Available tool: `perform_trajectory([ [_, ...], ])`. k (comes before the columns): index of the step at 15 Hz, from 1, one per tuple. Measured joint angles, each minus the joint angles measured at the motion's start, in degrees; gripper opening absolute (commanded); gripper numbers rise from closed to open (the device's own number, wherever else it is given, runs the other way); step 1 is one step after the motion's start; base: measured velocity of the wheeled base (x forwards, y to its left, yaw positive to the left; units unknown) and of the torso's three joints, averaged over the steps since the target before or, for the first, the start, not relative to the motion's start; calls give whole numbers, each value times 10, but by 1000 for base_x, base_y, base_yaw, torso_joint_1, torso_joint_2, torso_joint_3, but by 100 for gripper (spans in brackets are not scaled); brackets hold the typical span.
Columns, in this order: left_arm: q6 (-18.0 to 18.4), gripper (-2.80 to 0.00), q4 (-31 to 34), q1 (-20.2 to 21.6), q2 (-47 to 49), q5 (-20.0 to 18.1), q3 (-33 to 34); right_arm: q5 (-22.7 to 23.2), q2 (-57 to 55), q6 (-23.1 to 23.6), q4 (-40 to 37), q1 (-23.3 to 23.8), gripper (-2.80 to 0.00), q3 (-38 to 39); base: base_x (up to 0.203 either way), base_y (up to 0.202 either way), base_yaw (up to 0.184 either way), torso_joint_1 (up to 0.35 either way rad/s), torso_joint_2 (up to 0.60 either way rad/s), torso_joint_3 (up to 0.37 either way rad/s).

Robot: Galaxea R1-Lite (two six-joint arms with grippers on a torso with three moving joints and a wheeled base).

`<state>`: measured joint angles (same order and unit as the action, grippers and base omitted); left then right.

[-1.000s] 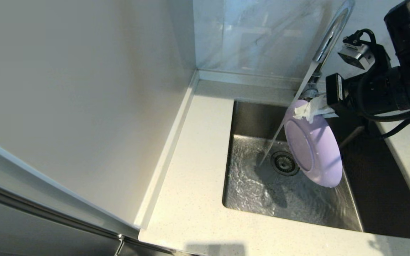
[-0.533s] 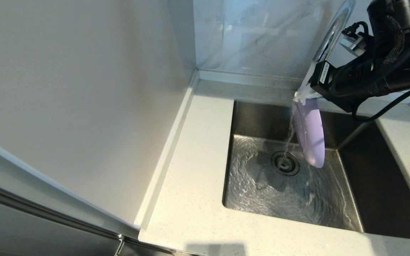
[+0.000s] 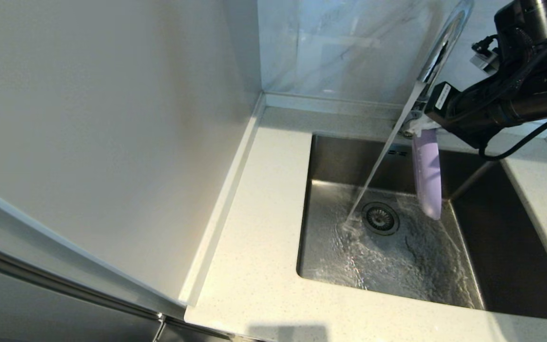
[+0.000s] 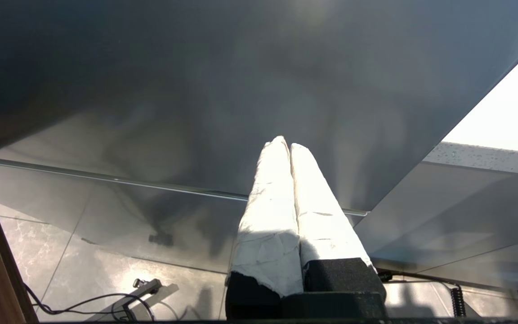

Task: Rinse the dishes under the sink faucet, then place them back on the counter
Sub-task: Rinse the plate, then place the plate on the table

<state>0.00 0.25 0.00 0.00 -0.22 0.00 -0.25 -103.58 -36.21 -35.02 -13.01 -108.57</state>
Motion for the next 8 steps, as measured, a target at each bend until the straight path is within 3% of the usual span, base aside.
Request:
perform_trajectory([
  [3, 0, -280, 0, 0, 0, 0, 0, 7, 12, 31, -6, 35, -280, 14, 0, 0, 0, 0, 0, 0],
  [8, 0, -280, 0, 0, 0, 0, 0, 60, 103, 116, -19, 40, -280, 119, 0, 0, 0, 0, 0, 0],
])
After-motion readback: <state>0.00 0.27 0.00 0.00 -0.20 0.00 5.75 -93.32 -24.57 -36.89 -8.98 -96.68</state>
